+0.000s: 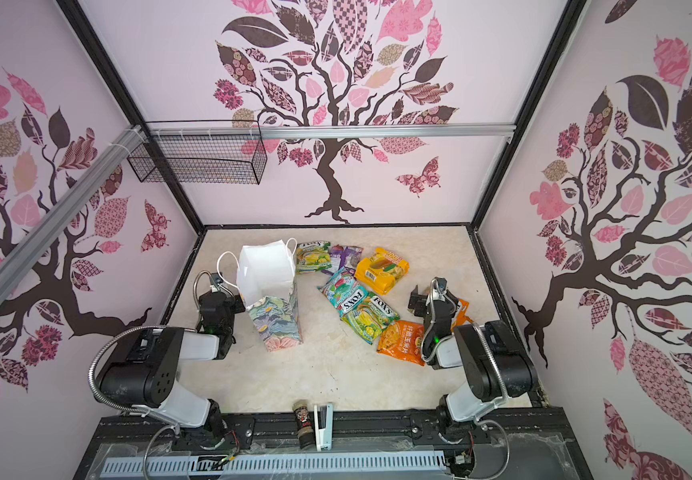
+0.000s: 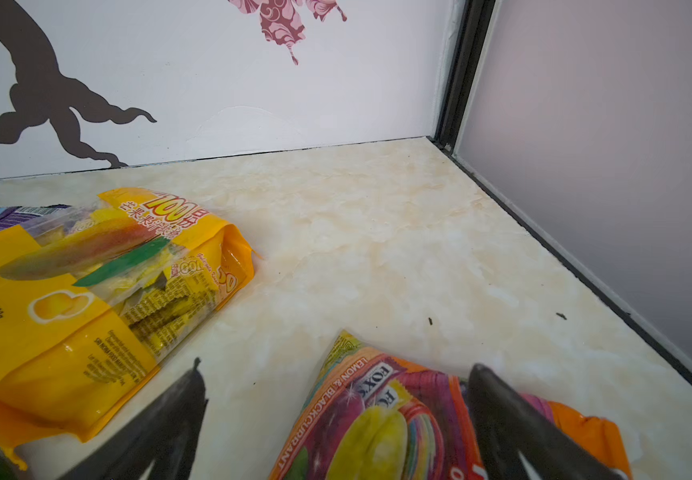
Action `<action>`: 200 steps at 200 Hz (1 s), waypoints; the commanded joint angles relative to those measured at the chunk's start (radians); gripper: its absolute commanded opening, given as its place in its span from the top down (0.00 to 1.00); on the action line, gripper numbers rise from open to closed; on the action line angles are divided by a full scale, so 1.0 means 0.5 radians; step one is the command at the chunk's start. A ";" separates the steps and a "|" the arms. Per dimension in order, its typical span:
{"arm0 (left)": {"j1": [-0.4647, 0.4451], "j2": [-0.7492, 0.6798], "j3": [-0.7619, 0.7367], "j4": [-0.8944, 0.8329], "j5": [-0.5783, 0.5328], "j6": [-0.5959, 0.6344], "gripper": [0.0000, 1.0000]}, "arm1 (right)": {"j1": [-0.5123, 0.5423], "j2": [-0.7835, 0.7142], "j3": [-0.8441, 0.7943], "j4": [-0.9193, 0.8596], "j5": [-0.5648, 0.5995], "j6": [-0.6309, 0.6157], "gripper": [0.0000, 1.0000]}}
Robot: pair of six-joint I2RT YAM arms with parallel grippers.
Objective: Place the snacks into the paper bag
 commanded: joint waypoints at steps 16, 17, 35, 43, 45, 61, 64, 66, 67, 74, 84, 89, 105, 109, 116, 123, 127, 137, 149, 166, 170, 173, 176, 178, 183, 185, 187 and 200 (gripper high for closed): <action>0.004 -0.016 -0.020 0.047 0.015 0.002 0.02 | -0.021 0.005 0.058 0.018 -0.011 0.014 0.01; 0.003 -0.016 -0.019 0.047 0.013 0.002 0.02 | -0.020 0.005 0.058 0.019 -0.009 0.014 0.00; 0.003 -0.018 -0.022 0.048 0.014 0.002 0.02 | -0.021 0.001 0.051 0.028 -0.011 0.013 0.00; 0.005 -0.017 -0.021 0.047 0.013 0.002 0.02 | -0.019 0.005 0.055 0.026 -0.011 0.014 0.00; 0.004 -0.019 -0.021 0.047 0.012 0.002 0.02 | -0.018 0.005 0.050 0.028 -0.010 0.015 0.01; 0.012 -0.012 -0.010 0.038 0.032 -0.003 0.02 | -0.018 0.005 0.051 0.032 -0.010 0.014 0.01; 0.015 -0.013 -0.009 0.038 0.041 -0.004 0.02 | -0.021 0.005 0.051 0.029 -0.011 0.014 0.01; 0.015 -0.014 -0.009 0.039 0.042 -0.004 0.02 | -0.019 0.005 0.054 0.025 -0.011 0.017 0.00; 0.016 -0.015 -0.011 0.038 0.042 -0.004 0.02 | -0.019 0.005 0.056 0.023 -0.009 0.018 0.01; 0.016 -0.018 -0.011 0.026 0.045 -0.004 0.02 | -0.024 0.009 0.064 0.007 -0.014 0.021 0.01; 0.017 -0.017 -0.011 0.030 0.045 -0.004 0.02 | -0.028 0.002 0.064 0.002 -0.023 0.021 0.01; 0.016 -0.015 -0.010 0.030 0.048 -0.004 0.02 | -0.030 0.005 0.066 0.000 -0.023 0.021 0.00; 0.018 -0.016 -0.008 0.030 0.045 -0.004 0.02 | -0.042 0.002 0.073 -0.016 -0.039 0.031 0.01; 0.018 -0.017 -0.009 0.028 0.045 -0.004 0.02 | -0.042 0.002 0.073 -0.020 -0.041 0.031 0.00; 0.018 -0.017 -0.008 0.025 0.046 -0.006 0.02 | -0.041 0.002 0.071 -0.017 -0.040 0.029 0.01; 0.019 -0.018 -0.008 0.030 0.045 -0.004 0.02 | -0.043 0.005 0.071 -0.012 -0.042 0.028 0.00; 0.017 -0.016 -0.009 0.031 0.045 -0.004 0.02 | -0.043 0.006 0.070 -0.012 -0.040 0.028 0.01; 0.019 -0.018 -0.010 0.026 0.046 -0.004 0.02 | -0.042 0.003 0.071 -0.012 -0.045 0.032 0.00; 0.019 -0.017 -0.011 0.028 0.045 -0.004 0.02 | -0.045 0.004 0.074 -0.020 -0.053 0.031 0.01; 0.020 -0.017 -0.010 0.031 0.045 -0.004 0.02 | -0.046 0.002 0.074 -0.023 -0.061 0.034 0.01; 0.018 -0.019 -0.009 0.030 0.045 -0.004 0.02 | -0.047 0.002 0.072 -0.023 -0.061 0.032 0.00; 0.020 -0.020 -0.009 0.031 0.047 -0.004 0.02 | -0.048 0.002 0.071 -0.020 -0.062 0.031 0.00; 0.018 -0.020 -0.012 0.030 0.046 -0.004 0.02 | -0.049 0.003 0.071 -0.020 -0.060 0.031 0.01; 0.018 -0.019 -0.011 0.031 0.047 -0.004 0.02 | -0.049 0.002 0.070 -0.019 -0.060 0.031 0.01; 0.019 -0.017 -0.010 0.029 0.046 -0.004 0.02 | -0.048 0.002 0.075 -0.022 -0.060 0.031 0.01; 0.019 -0.018 -0.011 0.028 0.047 -0.004 0.02 | -0.046 0.002 0.074 -0.023 -0.060 0.031 0.01; 0.019 -0.017 -0.011 0.028 0.046 -0.004 0.02 | -0.046 0.002 0.074 -0.023 -0.060 0.031 0.01; 0.019 -0.017 -0.007 0.023 0.046 -0.004 0.02 | -0.046 0.002 0.074 -0.026 -0.062 0.034 0.01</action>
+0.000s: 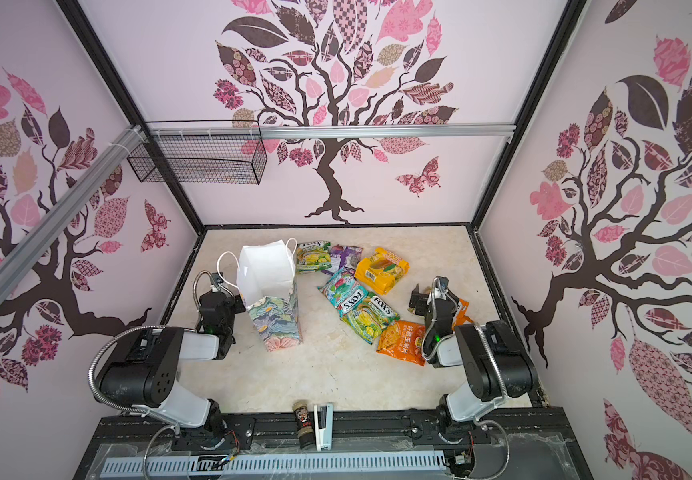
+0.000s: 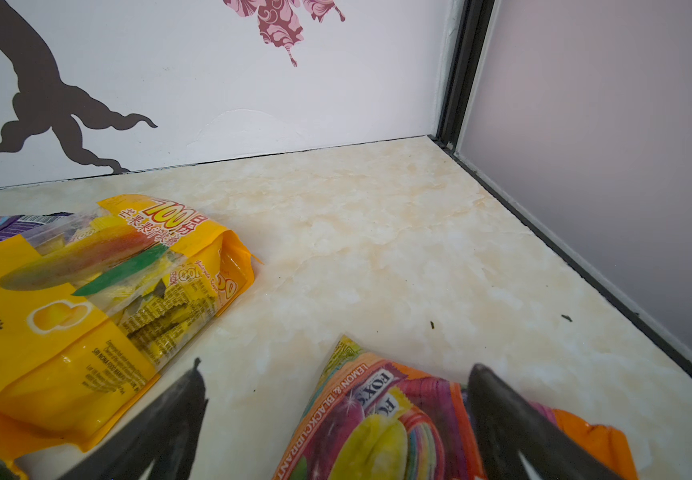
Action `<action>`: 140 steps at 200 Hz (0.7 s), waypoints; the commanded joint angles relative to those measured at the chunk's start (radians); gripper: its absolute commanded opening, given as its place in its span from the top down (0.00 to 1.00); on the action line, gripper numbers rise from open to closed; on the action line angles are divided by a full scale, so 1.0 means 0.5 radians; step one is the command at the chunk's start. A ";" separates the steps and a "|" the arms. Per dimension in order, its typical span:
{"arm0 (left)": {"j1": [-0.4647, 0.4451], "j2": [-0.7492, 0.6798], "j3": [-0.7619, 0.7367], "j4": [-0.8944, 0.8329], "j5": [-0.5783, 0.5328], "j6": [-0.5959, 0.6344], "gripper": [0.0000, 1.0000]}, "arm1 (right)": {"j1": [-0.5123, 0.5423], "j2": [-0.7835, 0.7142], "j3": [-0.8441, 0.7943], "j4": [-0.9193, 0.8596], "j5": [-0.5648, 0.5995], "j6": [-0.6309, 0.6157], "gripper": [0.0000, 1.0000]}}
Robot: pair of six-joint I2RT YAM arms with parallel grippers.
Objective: Place the snacks into the paper bag
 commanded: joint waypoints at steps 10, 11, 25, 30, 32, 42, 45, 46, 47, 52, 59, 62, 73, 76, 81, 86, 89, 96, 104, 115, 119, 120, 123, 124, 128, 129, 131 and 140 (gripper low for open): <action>0.011 -0.017 -0.008 0.025 0.001 -0.004 0.02 | -0.011 -0.001 0.045 0.004 -0.013 0.002 0.00; 0.010 -0.016 -0.007 0.026 0.003 -0.003 0.02 | -0.013 -0.001 0.041 0.005 -0.013 0.002 0.01; 0.010 -0.021 -0.012 0.031 0.004 -0.003 0.02 | -0.012 -0.004 0.030 0.048 0.016 -0.004 0.06; 0.010 -0.024 -0.014 0.038 -0.013 -0.001 0.02 | -0.007 -0.021 0.019 0.083 0.055 -0.001 0.07; 0.010 -0.024 -0.014 0.052 -0.021 0.003 0.02 | -0.008 -0.034 0.018 0.081 0.072 -0.001 0.08; -0.005 -0.115 0.024 -0.044 -0.072 0.014 0.02 | 0.002 -0.153 0.045 -0.097 0.141 0.011 0.09; -0.011 -0.159 0.044 -0.116 -0.079 0.020 0.02 | 0.002 -0.201 0.047 -0.139 0.142 0.012 0.10; -0.014 -0.177 0.053 -0.161 -0.082 0.022 0.02 | 0.004 -0.215 0.051 -0.165 0.143 0.013 0.10; -0.016 -0.187 0.060 -0.201 -0.085 0.023 0.02 | 0.004 -0.238 0.053 -0.187 0.143 0.010 0.10; -0.030 -0.289 0.096 -0.363 -0.100 0.013 0.02 | 0.006 -0.321 0.070 -0.285 0.145 0.012 0.10; -0.041 -0.410 0.149 -0.605 -0.123 -0.031 0.02 | 0.005 -0.415 0.100 -0.404 0.137 0.021 0.09; -0.042 -0.454 0.163 -0.661 -0.133 -0.063 0.02 | 0.005 -0.451 0.116 -0.461 0.133 0.032 0.08; -0.044 -0.589 0.172 -0.836 -0.148 -0.176 0.02 | 0.006 -0.562 0.168 -0.641 0.080 0.102 0.07; -0.044 -0.624 0.173 -0.879 -0.145 -0.209 0.02 | 0.007 -0.593 0.188 -0.703 0.044 0.128 0.07; -0.044 -0.683 0.179 -0.964 -0.139 -0.264 0.02 | 0.006 -0.644 0.232 -0.812 -0.028 0.176 0.07; -0.042 -0.748 0.194 -1.068 -0.124 -0.284 0.02 | 0.005 -0.696 0.278 -0.954 -0.110 0.241 0.07; -0.049 -0.787 0.207 -1.143 -0.123 -0.305 0.02 | 0.005 -0.728 0.303 -1.027 -0.159 0.282 0.08; -0.055 -0.879 0.257 -1.330 -0.133 -0.372 0.02 | 0.005 -0.794 0.354 -1.172 -0.283 0.405 0.08; -0.055 -0.982 0.321 -1.607 -0.156 -0.431 0.02 | 0.014 -0.859 0.402 -1.302 -0.472 0.512 0.09; -0.055 -1.122 0.423 -1.888 -0.201 -0.475 0.02 | 0.068 -0.944 0.466 -1.474 -0.668 0.565 0.10; -0.055 -1.172 0.473 -1.995 -0.210 -0.492 0.02 | 0.106 -0.975 0.497 -1.560 -0.693 0.566 0.10; -0.055 -1.189 0.486 -2.032 -0.212 -0.498 0.02 | 0.117 -0.984 0.504 -1.574 -0.698 0.566 0.10; -0.056 -1.223 0.527 -2.117 -0.223 -0.517 0.02 | 0.139 -0.999 0.521 -1.618 -0.708 0.562 0.10; -0.057 -1.237 0.541 -2.157 -0.226 -0.526 0.02 | 0.161 -1.013 0.537 -1.655 -0.715 0.555 0.10; -0.055 -1.295 0.596 -2.267 -0.237 -0.561 0.02 | 0.196 -1.037 0.561 -1.723 -0.725 0.543 0.10; -0.056 -1.308 0.609 -2.308 -0.238 -0.569 0.02 | 0.209 -1.044 0.570 -1.733 -0.728 0.541 0.10; -0.055 -1.334 0.637 -2.367 -0.237 -0.586 0.02 | 0.233 -1.059 0.587 -1.771 -0.734 0.534 0.10; -0.053 -1.453 0.736 -2.571 -0.231 -0.669 0.02 | 0.337 -1.126 0.644 -1.903 -0.766 0.520 0.10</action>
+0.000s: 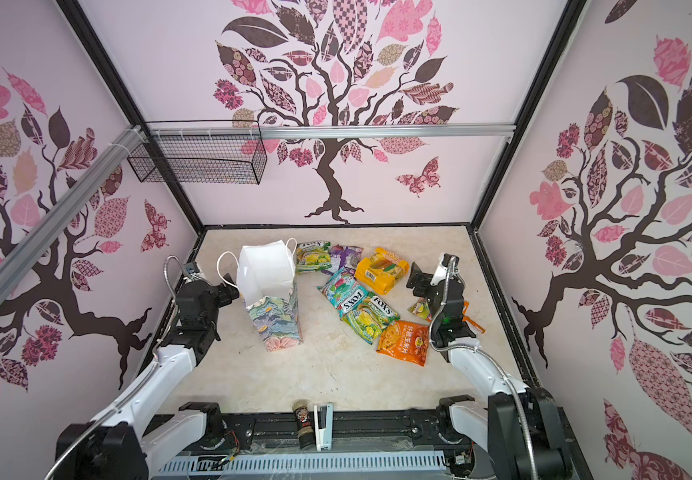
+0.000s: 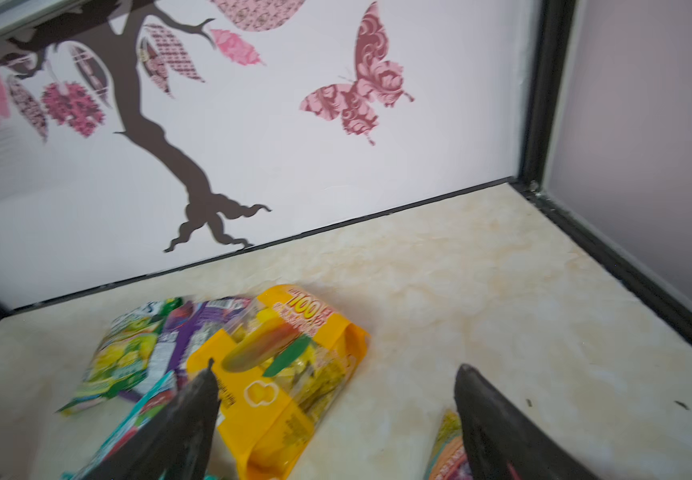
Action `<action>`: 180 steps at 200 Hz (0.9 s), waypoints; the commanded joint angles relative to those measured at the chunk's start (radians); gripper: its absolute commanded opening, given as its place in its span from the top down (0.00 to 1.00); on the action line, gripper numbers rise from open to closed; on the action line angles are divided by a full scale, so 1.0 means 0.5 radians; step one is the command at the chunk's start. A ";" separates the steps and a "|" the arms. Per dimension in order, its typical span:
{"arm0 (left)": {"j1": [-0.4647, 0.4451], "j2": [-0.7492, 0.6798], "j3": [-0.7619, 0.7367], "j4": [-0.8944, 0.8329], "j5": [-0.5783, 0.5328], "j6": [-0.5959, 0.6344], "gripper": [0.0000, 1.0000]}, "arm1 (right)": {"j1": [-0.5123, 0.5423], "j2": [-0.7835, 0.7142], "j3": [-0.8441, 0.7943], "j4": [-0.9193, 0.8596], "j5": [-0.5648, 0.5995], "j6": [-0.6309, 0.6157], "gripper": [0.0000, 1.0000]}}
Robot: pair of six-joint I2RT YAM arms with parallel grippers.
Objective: Place the snacks into the paper bag
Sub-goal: 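Grasp the bag's white handle with left gripper while right reaches toward snacks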
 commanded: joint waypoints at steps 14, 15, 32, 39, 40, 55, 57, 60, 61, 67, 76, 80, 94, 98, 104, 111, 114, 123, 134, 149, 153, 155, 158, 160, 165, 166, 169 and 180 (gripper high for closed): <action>-0.002 -0.435 0.458 -1.101 -0.005 -0.375 0.02 | 0.329 -0.280 0.218 -0.729 -0.482 0.159 0.10; -0.002 -0.447 0.468 -1.111 0.007 -0.379 0.02 | 0.333 -0.287 0.218 -0.736 -0.497 0.166 0.10; -0.002 -0.575 0.685 -1.403 0.147 -0.415 0.02 | 0.427 -0.379 0.235 -0.782 -0.705 0.287 0.11; 0.001 -0.596 0.779 -1.525 0.215 -0.404 0.02 | 0.476 -0.406 0.260 -0.826 -0.761 0.305 0.12; 0.002 -0.600 0.791 -1.543 0.224 -0.396 0.02 | 0.485 -0.410 0.263 -0.827 -0.772 0.305 0.12; 0.002 -0.599 0.981 -1.787 0.355 -0.323 0.02 | 0.640 -0.447 0.334 -0.927 -0.817 0.238 0.12; 0.000 -0.598 1.004 -1.820 0.370 -0.313 0.02 | 0.663 -0.453 0.346 -0.941 -0.813 0.229 0.12; 0.001 -0.596 1.033 -1.859 0.385 -0.307 0.02 | 0.694 -0.459 0.359 -0.956 -0.802 0.213 0.12; 0.002 -0.596 1.042 -1.871 0.395 -0.303 0.02 | 0.707 -0.461 0.365 -0.965 -0.799 0.210 0.12; 0.003 -0.597 1.082 -1.934 0.450 -0.287 0.02 | 0.774 -0.472 0.395 -1.002 -0.772 0.188 0.12; 0.001 -0.604 1.121 -1.972 0.566 -0.264 0.02 | 0.867 -0.483 0.442 -1.038 -0.749 0.166 0.12; 0.000 -0.607 1.132 -1.978 0.628 -0.252 0.02 | 0.888 -0.485 0.455 -1.044 -0.745 0.166 0.12; 0.000 -0.617 1.129 -1.941 0.838 -0.228 0.02 | 0.997 -0.471 0.504 -1.000 -0.736 0.158 0.12; 0.000 -0.618 1.119 -1.924 0.885 -0.227 0.02 | 1.037 -0.457 0.520 -0.965 -0.722 0.152 0.13; 0.001 -0.614 1.103 -1.899 0.945 -0.221 0.02 | 1.086 -0.434 0.541 -0.947 -0.691 0.144 0.13; 0.002 -0.603 1.090 -1.868 1.012 -0.206 0.02 | 1.164 -0.387 0.598 -0.971 -0.612 0.112 0.14; 0.000 -0.594 1.087 -1.860 1.046 -0.199 0.02 | 1.206 -0.366 0.634 -0.998 -0.580 0.089 0.14; 0.001 -0.554 1.094 -1.860 1.120 -0.175 0.02 | 1.314 -0.310 0.726 -1.123 -0.456 0.021 0.14; 0.001 -0.503 1.109 -1.854 1.177 -0.136 0.02 | 1.415 -0.269 0.797 -1.236 -0.292 -0.011 0.14; 0.002 -0.450 1.104 -1.782 1.235 -0.103 0.02 | 1.451 -0.232 0.813 -1.302 -0.251 0.010 0.14; 0.002 -0.439 1.094 -1.750 1.248 -0.106 0.02 | 1.450 -0.219 0.810 -1.312 -0.251 0.015 0.14; 0.003 -0.436 1.090 -1.730 1.253 -0.109 0.02 | 1.450 -0.214 0.806 -1.316 -0.247 0.022 0.14; 0.001 -0.423 1.087 -1.701 1.257 -0.117 0.02 | 1.452 -0.208 0.803 -1.332 -0.240 0.029 0.14; 0.000 -0.417 1.082 -1.691 1.260 -0.121 0.02 | 1.453 -0.203 0.802 -1.341 -0.235 0.033 0.14; 0.002 -0.399 1.076 -1.651 1.274 -0.122 0.02 | 1.454 -0.191 0.799 -1.378 -0.229 0.045 0.15; 0.001 -0.396 1.074 -1.644 1.277 -0.121 0.02 | 1.454 -0.189 0.799 -1.387 -0.228 0.048 0.15; 0.000 -0.384 1.075 -1.626 1.280 -0.116 0.02 | 1.455 -0.181 0.796 -1.403 -0.229 0.052 0.16; 0.000 -0.333 1.074 -1.593 1.245 -0.104 0.02 | 1.453 -0.180 0.777 -1.466 -0.220 0.067 0.16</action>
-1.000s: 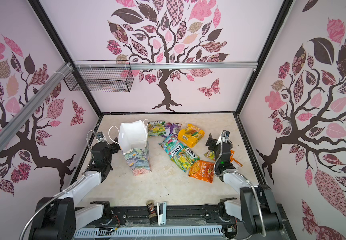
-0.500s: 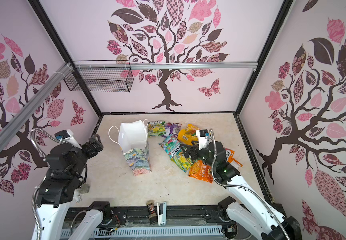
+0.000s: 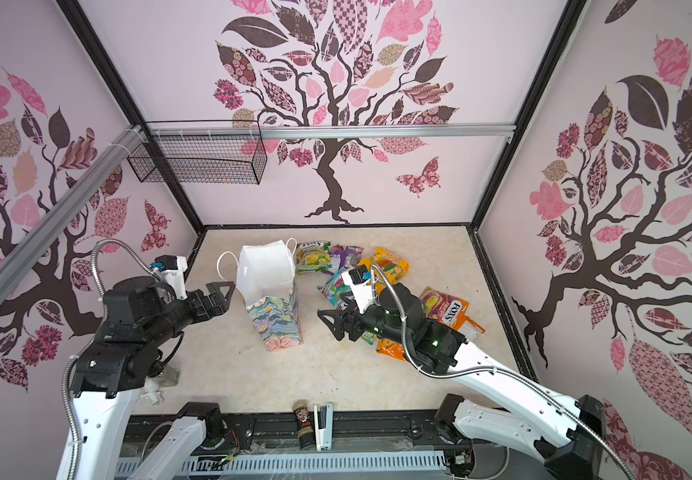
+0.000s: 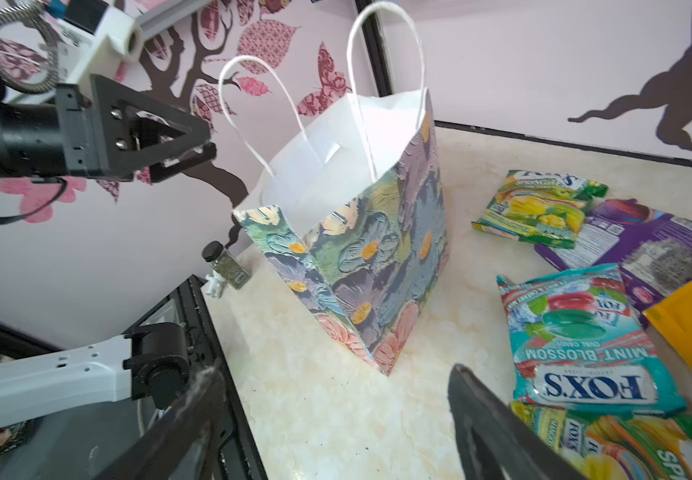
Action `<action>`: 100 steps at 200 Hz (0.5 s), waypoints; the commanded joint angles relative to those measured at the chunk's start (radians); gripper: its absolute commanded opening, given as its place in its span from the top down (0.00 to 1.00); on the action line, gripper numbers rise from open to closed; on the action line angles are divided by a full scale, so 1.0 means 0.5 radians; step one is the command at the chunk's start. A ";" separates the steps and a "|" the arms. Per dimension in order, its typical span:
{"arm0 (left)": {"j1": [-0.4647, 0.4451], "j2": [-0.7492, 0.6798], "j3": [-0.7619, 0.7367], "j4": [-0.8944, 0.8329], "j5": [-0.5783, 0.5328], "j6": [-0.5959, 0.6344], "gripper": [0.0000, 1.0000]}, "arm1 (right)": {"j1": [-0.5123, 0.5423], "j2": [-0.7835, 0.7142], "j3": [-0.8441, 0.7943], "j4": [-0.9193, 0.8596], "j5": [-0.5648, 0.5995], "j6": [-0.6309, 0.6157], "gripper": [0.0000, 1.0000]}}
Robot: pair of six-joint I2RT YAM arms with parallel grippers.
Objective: Place the snacks into the paper bag
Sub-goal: 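Grasp the bag's white handle with left gripper while right reaches toward snacks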
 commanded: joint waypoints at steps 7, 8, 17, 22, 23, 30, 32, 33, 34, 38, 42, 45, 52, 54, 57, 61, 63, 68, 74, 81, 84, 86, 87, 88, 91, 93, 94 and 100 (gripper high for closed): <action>0.001 0.096 -0.016 0.191 0.076 0.068 0.03 | 0.002 0.024 -0.004 -0.266 0.152 0.013 0.16; 0.001 0.101 -0.018 0.194 0.076 0.069 0.03 | 0.001 0.023 -0.006 -0.273 0.159 0.014 0.16; 0.000 0.136 -0.026 0.239 0.082 0.077 0.06 | 0.000 -0.002 -0.016 -0.318 0.199 0.013 0.16; 0.003 0.154 -0.028 0.263 0.086 0.077 0.09 | 0.002 -0.023 -0.019 -0.335 0.220 0.011 0.16; 0.003 0.156 -0.026 0.268 0.087 0.078 0.11 | 0.001 -0.027 -0.019 -0.338 0.222 0.010 0.16; 0.002 0.172 -0.033 0.303 0.088 0.091 0.19 | 0.000 -0.055 -0.016 -0.369 0.251 0.010 0.16; 0.001 0.179 -0.035 0.317 0.091 0.095 0.21 | 0.000 -0.065 -0.013 -0.380 0.258 0.009 0.16; 0.002 0.180 -0.038 0.322 0.093 0.097 0.21 | 0.000 -0.069 -0.012 -0.384 0.261 0.011 0.16; 0.001 0.181 -0.041 0.327 0.094 0.099 0.22 | 0.000 -0.072 -0.010 -0.389 0.264 0.010 0.16; 0.002 0.185 -0.051 0.353 0.097 0.103 0.25 | 0.001 -0.088 -0.002 -0.411 0.274 0.009 0.16; 0.001 0.188 -0.060 0.379 0.099 0.109 0.29 | 0.000 -0.099 0.007 -0.440 0.281 0.016 0.16; 0.003 0.193 -0.068 0.399 0.099 0.114 0.31 | 0.000 -0.106 0.015 -0.463 0.287 0.018 0.16; 0.002 0.203 -0.079 0.427 0.095 0.130 0.35 | 0.000 -0.127 0.027 -0.505 0.295 0.030 0.16; 0.000 0.209 -0.080 0.431 0.093 0.135 0.36 | 0.000 -0.128 0.031 -0.513 0.297 0.032 0.16; 0.001 0.213 -0.083 0.438 0.089 0.144 0.37 | 0.000 -0.134 0.033 -0.532 0.300 0.035 0.16; 0.000 0.221 -0.085 0.443 0.086 0.149 0.39 | 0.001 -0.138 0.040 -0.553 0.304 0.041 0.16; 0.000 0.225 -0.088 0.445 0.083 0.148 0.39 | 0.000 -0.136 0.043 -0.564 0.304 0.043 0.16; 0.000 0.232 -0.089 0.442 0.070 0.147 0.41 | 0.001 -0.132 0.057 -0.601 0.305 0.048 0.16; 0.002 0.240 -0.090 0.453 0.052 0.137 0.43 | 0.000 -0.121 0.073 -0.643 0.302 0.050 0.16; 0.002 0.249 -0.081 0.454 0.022 0.123 0.44 | 0.000 -0.108 0.094 -0.691 0.295 0.043 0.16; 0.002 0.254 -0.073 0.449 -0.004 0.118 0.44 | 0.001 -0.101 0.100 -0.695 0.300 0.037 0.16; 0.001 0.261 -0.068 0.447 -0.025 0.117 0.44 | 0.000 -0.096 0.098 -0.697 0.307 0.037 0.16; 0.000 0.263 -0.063 0.444 -0.037 0.111 0.44 | 0.001 -0.094 0.097 -0.695 0.309 0.037 0.16; 0.002 0.265 -0.057 0.438 -0.053 0.106 0.44 | 0.001 -0.094 0.097 -0.695 0.309 0.037 0.16; 0.001 0.271 -0.035 0.415 -0.104 0.082 0.44 | 0.002 -0.082 0.096 -0.685 0.329 0.035 0.16; 0.000 0.279 -0.022 0.393 -0.152 0.058 0.44 | 0.000 -0.074 0.095 -0.680 0.340 0.034 0.16; 0.000 0.281 -0.016 0.384 -0.164 0.046 0.44 | 0.000 -0.071 0.094 -0.675 0.344 0.031 0.16; 0.001 0.292 0.013 0.316 -0.284 -0.039 0.45 | 0.000 -0.036 0.106 -0.658 0.373 0.023 0.16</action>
